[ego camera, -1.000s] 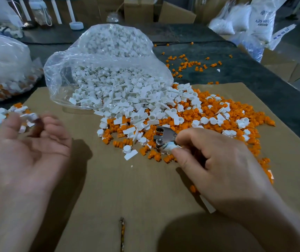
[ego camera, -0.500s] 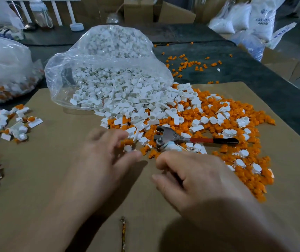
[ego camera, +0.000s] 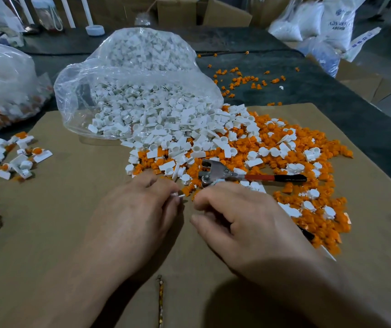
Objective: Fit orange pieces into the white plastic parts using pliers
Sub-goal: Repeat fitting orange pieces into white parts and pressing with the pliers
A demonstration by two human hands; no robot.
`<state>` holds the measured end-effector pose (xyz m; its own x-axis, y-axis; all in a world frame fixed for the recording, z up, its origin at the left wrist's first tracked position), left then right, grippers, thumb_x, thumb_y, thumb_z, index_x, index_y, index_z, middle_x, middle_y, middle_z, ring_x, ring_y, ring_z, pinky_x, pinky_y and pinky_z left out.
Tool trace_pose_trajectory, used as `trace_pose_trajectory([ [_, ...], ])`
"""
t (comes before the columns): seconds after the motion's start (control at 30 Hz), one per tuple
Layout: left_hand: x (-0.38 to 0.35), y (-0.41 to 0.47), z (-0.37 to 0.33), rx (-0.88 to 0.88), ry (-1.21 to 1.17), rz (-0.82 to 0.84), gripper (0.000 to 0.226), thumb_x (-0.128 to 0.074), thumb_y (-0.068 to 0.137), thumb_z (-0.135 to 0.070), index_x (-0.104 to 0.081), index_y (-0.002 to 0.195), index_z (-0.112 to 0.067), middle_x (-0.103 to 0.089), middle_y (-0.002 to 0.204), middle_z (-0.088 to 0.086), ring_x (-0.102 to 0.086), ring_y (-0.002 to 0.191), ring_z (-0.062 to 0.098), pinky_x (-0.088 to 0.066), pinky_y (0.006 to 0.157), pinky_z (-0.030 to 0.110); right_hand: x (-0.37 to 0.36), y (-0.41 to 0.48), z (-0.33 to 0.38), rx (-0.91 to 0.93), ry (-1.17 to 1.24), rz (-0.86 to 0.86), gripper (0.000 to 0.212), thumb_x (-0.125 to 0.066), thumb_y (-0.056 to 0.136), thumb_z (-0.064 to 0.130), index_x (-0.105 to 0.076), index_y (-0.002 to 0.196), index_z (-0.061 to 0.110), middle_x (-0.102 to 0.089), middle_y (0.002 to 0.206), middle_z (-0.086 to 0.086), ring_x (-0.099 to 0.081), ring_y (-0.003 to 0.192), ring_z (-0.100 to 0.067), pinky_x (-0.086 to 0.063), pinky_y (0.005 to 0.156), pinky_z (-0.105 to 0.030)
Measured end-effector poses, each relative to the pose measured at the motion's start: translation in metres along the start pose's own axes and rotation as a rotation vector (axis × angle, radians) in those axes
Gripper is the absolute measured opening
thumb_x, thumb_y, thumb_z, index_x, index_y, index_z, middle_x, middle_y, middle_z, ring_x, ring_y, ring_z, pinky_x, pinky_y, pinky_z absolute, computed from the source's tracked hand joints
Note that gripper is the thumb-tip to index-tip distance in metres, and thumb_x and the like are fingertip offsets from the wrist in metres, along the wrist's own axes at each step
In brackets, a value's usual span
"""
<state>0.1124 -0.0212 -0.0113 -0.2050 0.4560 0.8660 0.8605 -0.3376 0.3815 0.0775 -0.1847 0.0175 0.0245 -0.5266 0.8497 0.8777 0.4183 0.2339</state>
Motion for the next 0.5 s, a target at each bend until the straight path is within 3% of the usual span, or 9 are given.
trace_pose_trajectory([
  [0.17,0.001,-0.002,0.004,0.080,-0.089,-0.041,0.027,-0.047,0.101,-0.029,-0.070,0.089,-0.020,-0.059,0.083,-0.008,-0.058,0.072,0.014,-0.046,0.059,0.030,0.032,-0.008,-0.014,-0.131,-0.009,-0.305,0.011,-0.054,0.093,0.031,-0.061,0.085,0.029,-0.057,0.076,0.013,-0.056,0.073,-0.006,-0.046,0.058,-0.028],
  [0.23,0.002,-0.003,0.005,0.137,-0.180,-0.053,0.019,-0.048,0.095,-0.033,-0.064,0.087,-0.027,-0.055,0.079,-0.017,-0.054,0.074,0.001,-0.037,0.062,0.014,0.053,-0.013,-0.023,-0.260,-0.015,-0.401,0.012,-0.055,0.091,0.035,-0.062,0.083,0.031,-0.059,0.073,0.014,-0.057,0.072,-0.004,-0.048,0.053,-0.029],
  [0.3,0.002,-0.004,0.003,0.180,-0.264,-0.054,0.013,-0.050,0.093,-0.036,-0.060,0.086,-0.031,-0.054,0.076,-0.020,-0.054,0.078,-0.006,-0.036,0.061,0.011,0.070,-0.018,-0.025,-0.329,-0.087,-0.452,0.013,-0.055,0.089,0.040,-0.063,0.082,0.034,-0.059,0.066,0.016,-0.057,0.072,0.000,-0.047,0.049,-0.027],
  [0.4,0.002,-0.005,-0.003,0.205,-0.334,-0.048,0.015,-0.052,0.090,-0.039,-0.062,0.085,-0.028,-0.057,0.071,-0.017,-0.057,0.077,-0.002,-0.035,0.058,0.018,0.079,-0.028,-0.016,-0.377,-0.272,-0.294,0.022,-0.047,0.084,0.053,-0.061,0.081,0.037,-0.056,0.066,0.021,-0.054,0.061,-0.002,-0.042,0.048,-0.020],
  [0.5,0.003,-0.005,-0.004,0.215,-0.341,-0.032,0.015,-0.052,0.089,-0.041,-0.060,0.082,-0.031,-0.058,0.070,-0.016,-0.056,0.079,-0.002,-0.034,0.056,0.023,0.068,-0.050,-0.013,-0.450,-0.391,-0.024,0.047,-0.021,0.073,0.076,-0.046,0.095,0.044,-0.048,0.087,0.023,-0.049,0.069,0.000,-0.037,0.051,-0.019],
])
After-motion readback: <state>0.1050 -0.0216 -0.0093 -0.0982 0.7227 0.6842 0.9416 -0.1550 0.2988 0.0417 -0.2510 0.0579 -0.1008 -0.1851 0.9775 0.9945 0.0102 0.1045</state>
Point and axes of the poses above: each hand's wrist, its own y-axis towards the middle knuckle, its own x-axis out of the back of the hand, z = x × y, the point moved 3 cm from there along y, towards the middle knuckle
